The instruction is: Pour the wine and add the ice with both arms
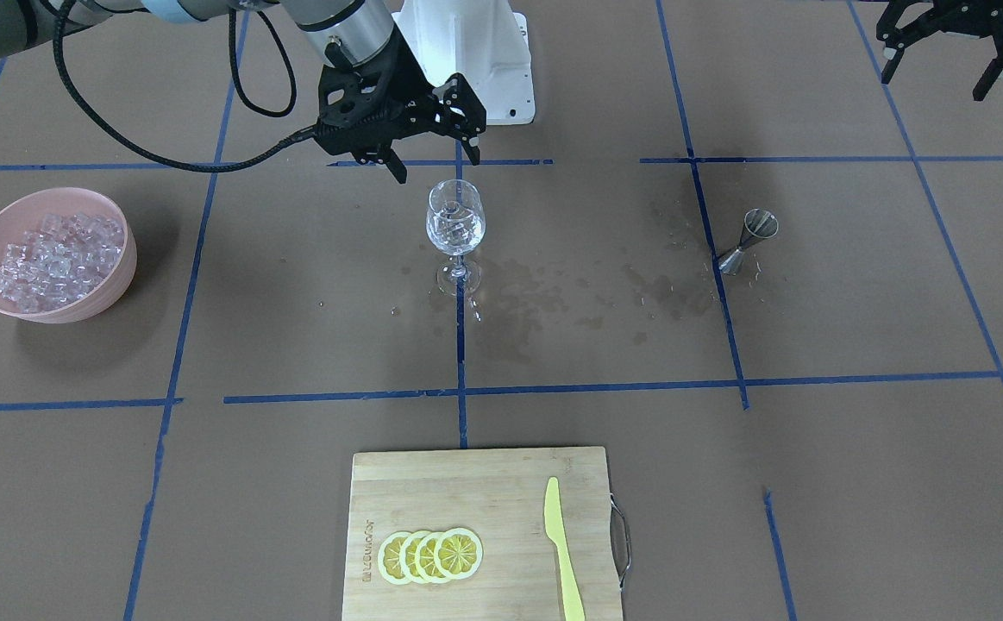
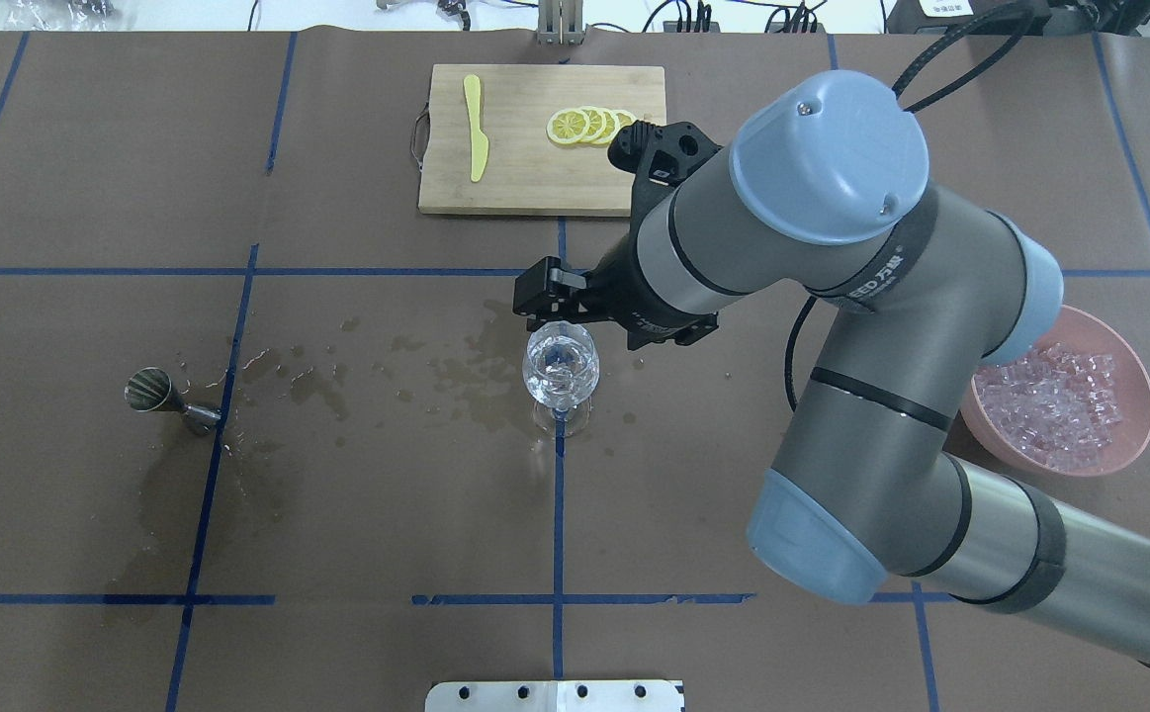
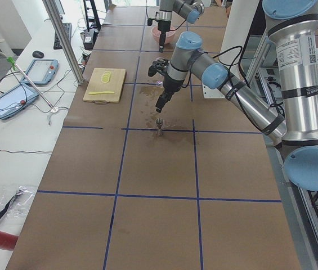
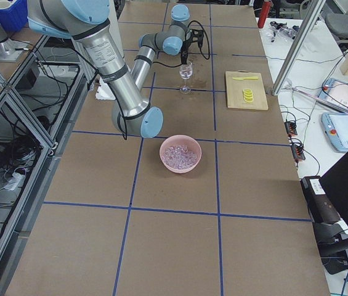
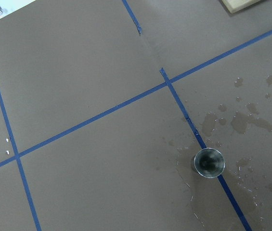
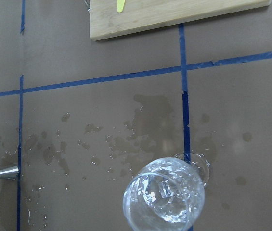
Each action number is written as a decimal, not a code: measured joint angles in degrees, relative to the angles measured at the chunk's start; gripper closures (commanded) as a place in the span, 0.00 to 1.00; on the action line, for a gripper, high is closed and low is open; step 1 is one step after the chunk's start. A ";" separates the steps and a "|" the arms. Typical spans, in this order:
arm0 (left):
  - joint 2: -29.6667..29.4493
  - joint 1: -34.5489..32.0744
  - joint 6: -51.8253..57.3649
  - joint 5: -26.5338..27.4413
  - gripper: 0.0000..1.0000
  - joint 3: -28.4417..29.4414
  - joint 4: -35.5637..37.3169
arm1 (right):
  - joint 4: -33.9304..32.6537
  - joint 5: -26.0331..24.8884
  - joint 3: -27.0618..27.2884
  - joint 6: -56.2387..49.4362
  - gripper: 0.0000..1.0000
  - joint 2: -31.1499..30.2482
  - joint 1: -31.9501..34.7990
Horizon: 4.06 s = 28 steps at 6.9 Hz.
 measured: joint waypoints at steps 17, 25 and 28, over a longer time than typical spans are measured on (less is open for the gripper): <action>-2.56 1.39 -5.56 1.29 0.00 2.19 -4.16 | -6.11 6.79 3.27 -11.54 0.00 -8.92 11.40; -2.29 4.32 -8.21 3.77 0.00 5.37 -4.24 | -9.95 11.38 3.26 -25.70 0.00 -13.57 19.99; -2.51 3.31 -8.62 3.72 0.00 5.15 -5.94 | -11.08 13.79 3.75 -26.75 0.00 -13.25 21.91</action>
